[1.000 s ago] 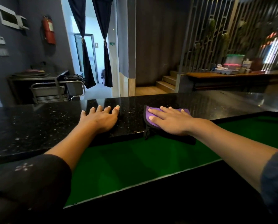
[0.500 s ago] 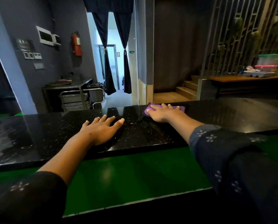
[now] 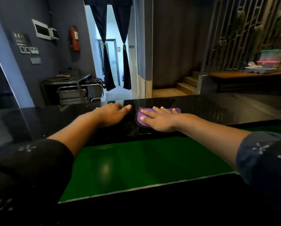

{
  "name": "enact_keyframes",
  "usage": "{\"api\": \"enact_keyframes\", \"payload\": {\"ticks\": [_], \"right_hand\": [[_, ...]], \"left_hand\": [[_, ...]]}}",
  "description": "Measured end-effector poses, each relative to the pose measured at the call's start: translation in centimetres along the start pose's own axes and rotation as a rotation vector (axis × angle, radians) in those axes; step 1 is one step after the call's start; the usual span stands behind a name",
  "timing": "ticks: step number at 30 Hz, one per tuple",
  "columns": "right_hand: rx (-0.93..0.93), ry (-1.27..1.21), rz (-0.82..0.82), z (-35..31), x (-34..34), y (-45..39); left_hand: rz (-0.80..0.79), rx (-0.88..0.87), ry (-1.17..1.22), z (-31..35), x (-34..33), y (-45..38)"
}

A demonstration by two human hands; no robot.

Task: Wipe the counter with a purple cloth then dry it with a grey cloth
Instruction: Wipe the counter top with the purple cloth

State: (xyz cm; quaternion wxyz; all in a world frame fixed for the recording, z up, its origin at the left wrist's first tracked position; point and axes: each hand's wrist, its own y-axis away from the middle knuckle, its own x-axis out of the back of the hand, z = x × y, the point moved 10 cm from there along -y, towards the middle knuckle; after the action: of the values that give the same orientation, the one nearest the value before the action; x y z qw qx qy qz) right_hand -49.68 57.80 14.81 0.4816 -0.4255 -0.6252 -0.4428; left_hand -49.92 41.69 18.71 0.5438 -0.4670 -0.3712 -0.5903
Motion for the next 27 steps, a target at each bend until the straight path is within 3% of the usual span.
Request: {"api": "enact_keyframes", "payload": {"ticks": [3, 11, 16, 23, 27], "right_hand": [[-0.03, -0.009, 0.025, 1.3, 0.6, -2.0], [-0.138, -0.01, 0.053, 3.2, 3.0, -9.9], [-0.077, 0.0, 0.041, 4.7, 3.8, -13.5], [-0.325, -0.036, 0.069, 16.3, 5.0, -12.3], [-0.365, -0.051, 0.063, 15.3, 4.6, -10.8]], "left_hand": [[-0.008, -0.012, 0.006, 3.2, -2.1, -1.9], [-0.014, 0.068, -0.05, 2.4, -4.8, -4.6], [-0.016, 0.049, -0.121, 2.4, -5.0, -4.9], [-0.012, 0.051, -0.105, 2.1, -5.0, -5.1], [-0.006, 0.059, -0.096, 2.4, -5.0, -5.0]]}}
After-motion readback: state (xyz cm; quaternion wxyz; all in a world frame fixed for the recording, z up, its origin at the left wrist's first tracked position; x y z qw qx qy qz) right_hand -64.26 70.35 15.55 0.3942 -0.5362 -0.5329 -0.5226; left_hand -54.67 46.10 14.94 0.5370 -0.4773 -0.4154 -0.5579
